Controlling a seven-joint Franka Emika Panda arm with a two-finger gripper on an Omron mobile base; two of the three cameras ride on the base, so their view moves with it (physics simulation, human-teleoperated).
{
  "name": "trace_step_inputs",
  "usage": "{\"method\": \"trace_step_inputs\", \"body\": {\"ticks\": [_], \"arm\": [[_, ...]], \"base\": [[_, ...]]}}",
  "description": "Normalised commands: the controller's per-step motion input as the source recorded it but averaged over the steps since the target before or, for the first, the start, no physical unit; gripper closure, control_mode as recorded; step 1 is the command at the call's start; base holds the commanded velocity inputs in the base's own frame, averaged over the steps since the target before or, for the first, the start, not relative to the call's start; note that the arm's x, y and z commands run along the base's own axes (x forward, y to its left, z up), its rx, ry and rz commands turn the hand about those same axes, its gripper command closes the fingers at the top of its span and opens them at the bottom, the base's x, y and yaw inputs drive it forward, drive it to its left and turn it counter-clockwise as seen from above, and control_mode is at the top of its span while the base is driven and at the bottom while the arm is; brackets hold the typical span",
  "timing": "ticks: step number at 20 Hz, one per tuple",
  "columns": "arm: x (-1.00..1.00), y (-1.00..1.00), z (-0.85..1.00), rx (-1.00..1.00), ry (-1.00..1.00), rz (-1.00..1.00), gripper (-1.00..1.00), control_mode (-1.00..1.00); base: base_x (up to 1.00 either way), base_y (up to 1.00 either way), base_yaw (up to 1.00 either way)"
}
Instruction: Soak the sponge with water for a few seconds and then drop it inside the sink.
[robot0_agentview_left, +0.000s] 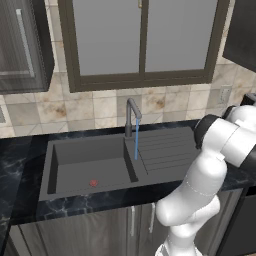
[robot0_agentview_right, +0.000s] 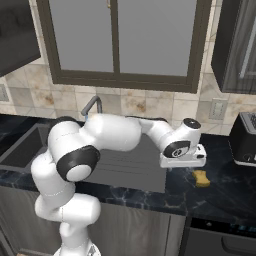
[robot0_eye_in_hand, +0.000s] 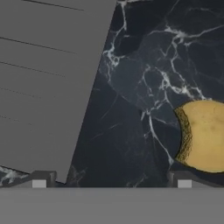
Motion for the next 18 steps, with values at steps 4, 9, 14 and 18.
{"method": "trace_step_inputs", "body": {"ticks": [4,9,14,18], "arm": [[0.00,-0.15,-0.36,0.00,0.00,0.00,-1.00,-1.00],[0.00,-0.18,-0.06,0.00,0.00,0.00,-1.00,-1.00],[0.09,-0.25,0.00,0.00,0.00,0.00,-1.00,-1.00],[0.17,-0.23,0.00,0.00,0.00,0.00,-1.00,-1.00]], "base": [[0.00,0.00,0.00],[0.00,0.00,0.00],[0.00,0.00,0.00],[0.00,0.00,0.00]]}}
